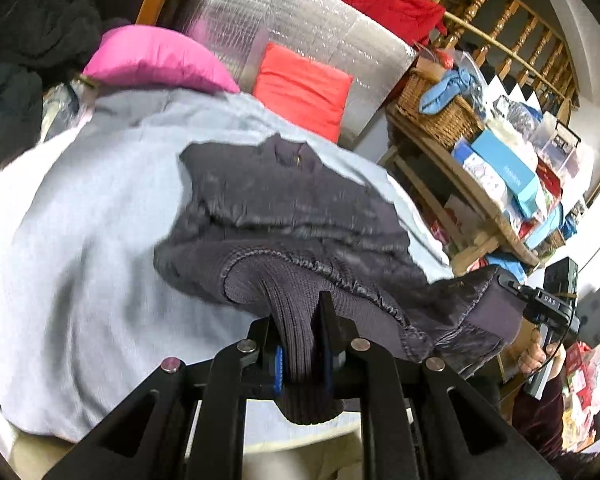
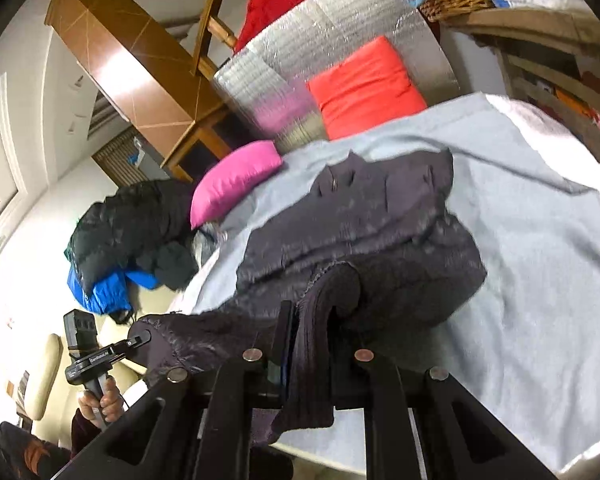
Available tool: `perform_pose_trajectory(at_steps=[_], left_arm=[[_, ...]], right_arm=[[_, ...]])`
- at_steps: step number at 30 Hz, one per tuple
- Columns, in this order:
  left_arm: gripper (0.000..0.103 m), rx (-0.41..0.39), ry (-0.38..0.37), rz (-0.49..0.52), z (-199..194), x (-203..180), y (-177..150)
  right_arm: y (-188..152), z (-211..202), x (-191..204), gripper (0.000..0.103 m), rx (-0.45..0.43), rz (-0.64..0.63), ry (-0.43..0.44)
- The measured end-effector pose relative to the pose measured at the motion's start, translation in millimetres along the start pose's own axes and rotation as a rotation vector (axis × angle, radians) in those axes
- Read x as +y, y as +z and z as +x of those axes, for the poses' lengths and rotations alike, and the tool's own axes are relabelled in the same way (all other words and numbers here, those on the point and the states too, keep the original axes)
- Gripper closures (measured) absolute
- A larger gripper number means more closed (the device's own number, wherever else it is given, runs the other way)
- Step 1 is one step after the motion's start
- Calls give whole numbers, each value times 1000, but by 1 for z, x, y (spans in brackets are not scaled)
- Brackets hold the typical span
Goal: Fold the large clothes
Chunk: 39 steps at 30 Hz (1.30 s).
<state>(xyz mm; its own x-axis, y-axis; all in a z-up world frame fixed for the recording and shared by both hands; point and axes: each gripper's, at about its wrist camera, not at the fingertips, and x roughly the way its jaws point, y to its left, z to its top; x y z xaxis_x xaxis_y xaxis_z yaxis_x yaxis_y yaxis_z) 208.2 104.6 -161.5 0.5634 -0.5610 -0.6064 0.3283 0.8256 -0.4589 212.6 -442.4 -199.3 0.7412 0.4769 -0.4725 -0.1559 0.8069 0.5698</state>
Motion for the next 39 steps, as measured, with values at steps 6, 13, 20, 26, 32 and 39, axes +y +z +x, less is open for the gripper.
perform_pose_trajectory(at_steps=[6,13,20,26,32,39], left_arm=[[88,-23,13,4,11,-4,49],[88,-34,23,9,33,-10,108],[87,-28,43,-19,71,-1,167],[88,-16,67,-38,116,11,213],[88,-1,96,-39,175,23,251],[88,33,141,-82,244,46,276]], right_arm=[[43,9,-3,89,-51,17,15],[96,28,-15,89,-108,49,22],[151,61,-26,90,-144,67,5],[197,107,-41,92,-155,73,-34],[231,157,-66,93,-173,73,-114],[253,220,-103,93,-162,83,-198]])
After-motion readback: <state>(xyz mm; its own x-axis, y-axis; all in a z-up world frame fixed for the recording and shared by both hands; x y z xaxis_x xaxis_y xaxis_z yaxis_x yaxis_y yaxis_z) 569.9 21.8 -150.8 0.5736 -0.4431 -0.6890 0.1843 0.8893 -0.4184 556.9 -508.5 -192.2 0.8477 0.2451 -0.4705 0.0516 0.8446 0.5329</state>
